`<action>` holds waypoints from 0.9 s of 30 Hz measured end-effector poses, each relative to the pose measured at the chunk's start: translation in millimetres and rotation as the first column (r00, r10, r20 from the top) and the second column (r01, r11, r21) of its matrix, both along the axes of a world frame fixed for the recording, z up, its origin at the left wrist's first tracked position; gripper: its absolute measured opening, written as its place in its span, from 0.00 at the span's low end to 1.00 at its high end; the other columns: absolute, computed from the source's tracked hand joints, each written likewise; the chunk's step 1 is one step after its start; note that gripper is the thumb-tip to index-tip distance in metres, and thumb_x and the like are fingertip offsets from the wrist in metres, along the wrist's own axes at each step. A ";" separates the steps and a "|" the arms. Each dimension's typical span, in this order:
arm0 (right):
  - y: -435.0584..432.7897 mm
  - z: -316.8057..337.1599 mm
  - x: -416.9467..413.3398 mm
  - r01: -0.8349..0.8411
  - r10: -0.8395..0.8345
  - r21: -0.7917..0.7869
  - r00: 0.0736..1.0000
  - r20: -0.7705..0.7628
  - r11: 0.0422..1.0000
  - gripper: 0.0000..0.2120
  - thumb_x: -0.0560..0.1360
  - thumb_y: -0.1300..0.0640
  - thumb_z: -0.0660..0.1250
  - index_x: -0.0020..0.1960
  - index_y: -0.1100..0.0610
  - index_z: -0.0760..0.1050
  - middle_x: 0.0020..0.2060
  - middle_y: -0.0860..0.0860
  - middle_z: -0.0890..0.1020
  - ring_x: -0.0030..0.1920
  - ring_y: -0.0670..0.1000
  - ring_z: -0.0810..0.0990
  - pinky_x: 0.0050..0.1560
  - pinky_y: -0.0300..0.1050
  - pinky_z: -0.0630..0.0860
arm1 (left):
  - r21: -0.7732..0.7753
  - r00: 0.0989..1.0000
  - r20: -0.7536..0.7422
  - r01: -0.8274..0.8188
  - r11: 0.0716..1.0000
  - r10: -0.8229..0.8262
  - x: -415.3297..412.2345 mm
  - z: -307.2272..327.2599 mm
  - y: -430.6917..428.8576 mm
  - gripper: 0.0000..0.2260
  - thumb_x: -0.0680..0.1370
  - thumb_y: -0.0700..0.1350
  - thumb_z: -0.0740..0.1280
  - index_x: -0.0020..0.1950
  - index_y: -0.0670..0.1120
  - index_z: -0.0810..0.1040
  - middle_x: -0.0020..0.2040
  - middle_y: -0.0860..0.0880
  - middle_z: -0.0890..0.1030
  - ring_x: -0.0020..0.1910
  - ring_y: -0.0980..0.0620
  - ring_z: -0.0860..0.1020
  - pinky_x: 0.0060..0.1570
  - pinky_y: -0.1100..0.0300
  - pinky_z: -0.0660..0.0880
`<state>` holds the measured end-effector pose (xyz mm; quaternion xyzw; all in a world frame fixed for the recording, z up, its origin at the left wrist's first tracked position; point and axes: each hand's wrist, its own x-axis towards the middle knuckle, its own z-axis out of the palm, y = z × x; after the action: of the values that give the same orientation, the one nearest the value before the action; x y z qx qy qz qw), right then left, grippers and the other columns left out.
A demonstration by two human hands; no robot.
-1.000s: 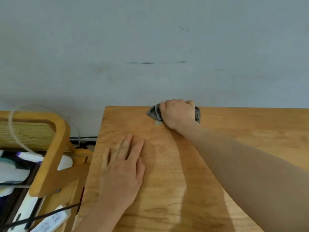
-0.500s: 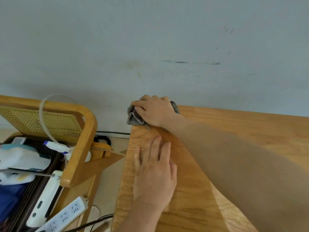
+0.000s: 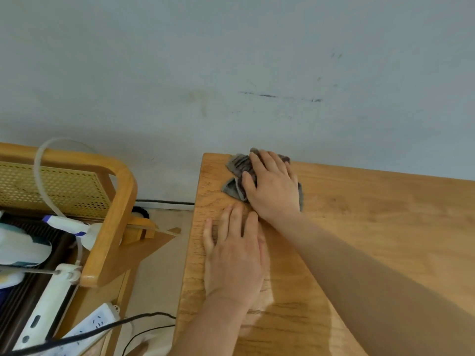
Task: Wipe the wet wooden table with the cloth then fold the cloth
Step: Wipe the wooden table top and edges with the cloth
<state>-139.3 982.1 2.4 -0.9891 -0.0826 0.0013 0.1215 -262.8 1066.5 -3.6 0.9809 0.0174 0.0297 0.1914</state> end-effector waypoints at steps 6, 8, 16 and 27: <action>-31.8 36.4 -52.2 0.195 -0.019 0.558 0.952 -0.306 0.807 0.18 0.79 0.51 0.63 0.69 0.47 0.73 0.69 0.45 0.73 0.70 0.43 0.68 0.67 0.32 0.64 | -0.174 0.996 0.039 -0.071 0.982 0.079 -1.4 8.0 4.1 0.19 0.76 0.50 0.49 0.63 0.51 0.69 0.61 0.50 0.73 0.64 0.50 0.70 0.71 0.45 0.59; -58.4 43.7 -58.5 0.377 -0.284 0.628 0.926 -0.248 0.681 0.16 0.79 0.57 0.62 0.66 0.50 0.76 0.61 0.47 0.80 0.58 0.44 0.77 0.52 0.28 0.71 | -0.207 0.994 0.060 -0.078 0.975 0.092 -0.3 7.4 4.2 0.19 0.76 0.49 0.52 0.65 0.50 0.71 0.59 0.50 0.73 0.61 0.49 0.71 0.68 0.45 0.63; -108.4 3.6 -97.2 0.270 -0.267 0.053 0.962 -0.060 0.961 0.27 0.79 0.46 0.46 0.76 0.49 0.62 0.77 0.49 0.60 0.78 0.49 0.54 0.75 0.53 0.54 | -0.063 0.975 0.223 0.017 0.998 -0.003 10.0 18.6 -11.8 0.17 0.71 0.41 0.65 0.59 0.48 0.78 0.54 0.47 0.74 0.55 0.46 0.73 0.57 0.45 0.66; -110.5 -3.0 -88.8 0.261 -0.261 -0.002 0.965 -0.011 0.965 0.29 0.78 0.44 0.44 0.76 0.49 0.63 0.77 0.50 0.61 0.78 0.48 0.54 0.73 0.51 0.55 | 0.184 0.972 -0.233 0.077 0.980 -0.032 114.5 6.5 27.7 0.27 0.79 0.63 0.44 0.77 0.58 0.46 0.79 0.50 0.43 0.77 0.42 0.42 0.69 0.32 0.50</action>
<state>-228.2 871.6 -0.6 -0.9914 0.0492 -0.0094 0.1208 -148.3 1094.2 2.9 0.9918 0.0092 -0.0871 0.0935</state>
